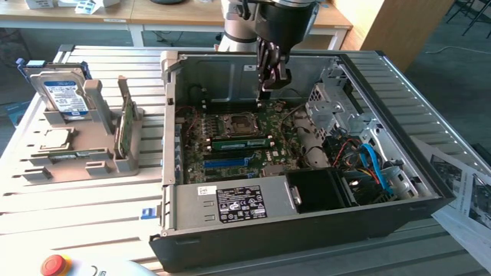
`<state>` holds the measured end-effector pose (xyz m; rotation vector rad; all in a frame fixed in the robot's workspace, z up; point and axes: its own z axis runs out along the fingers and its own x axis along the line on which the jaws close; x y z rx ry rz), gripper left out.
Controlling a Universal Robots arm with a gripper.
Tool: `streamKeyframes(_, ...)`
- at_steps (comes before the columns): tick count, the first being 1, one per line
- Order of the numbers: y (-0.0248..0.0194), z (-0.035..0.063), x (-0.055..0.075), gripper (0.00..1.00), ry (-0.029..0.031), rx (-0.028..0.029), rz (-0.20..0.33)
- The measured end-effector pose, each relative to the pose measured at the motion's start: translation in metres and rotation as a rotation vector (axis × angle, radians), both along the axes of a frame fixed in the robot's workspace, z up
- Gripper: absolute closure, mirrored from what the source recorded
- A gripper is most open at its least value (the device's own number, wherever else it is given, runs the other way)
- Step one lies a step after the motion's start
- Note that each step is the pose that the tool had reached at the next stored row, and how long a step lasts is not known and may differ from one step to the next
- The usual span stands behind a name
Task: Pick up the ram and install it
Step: 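Press down the ram until it locks into place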
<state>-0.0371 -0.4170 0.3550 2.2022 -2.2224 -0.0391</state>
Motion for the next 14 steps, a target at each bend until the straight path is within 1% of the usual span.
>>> streamKeyframes(6,0.0,0.0001,0.002,0.89,0.0,-0.0003,0.0)
streamKeyframes(14,0.0,0.0,0.011,0.89,0.0,-0.0001,0.0)
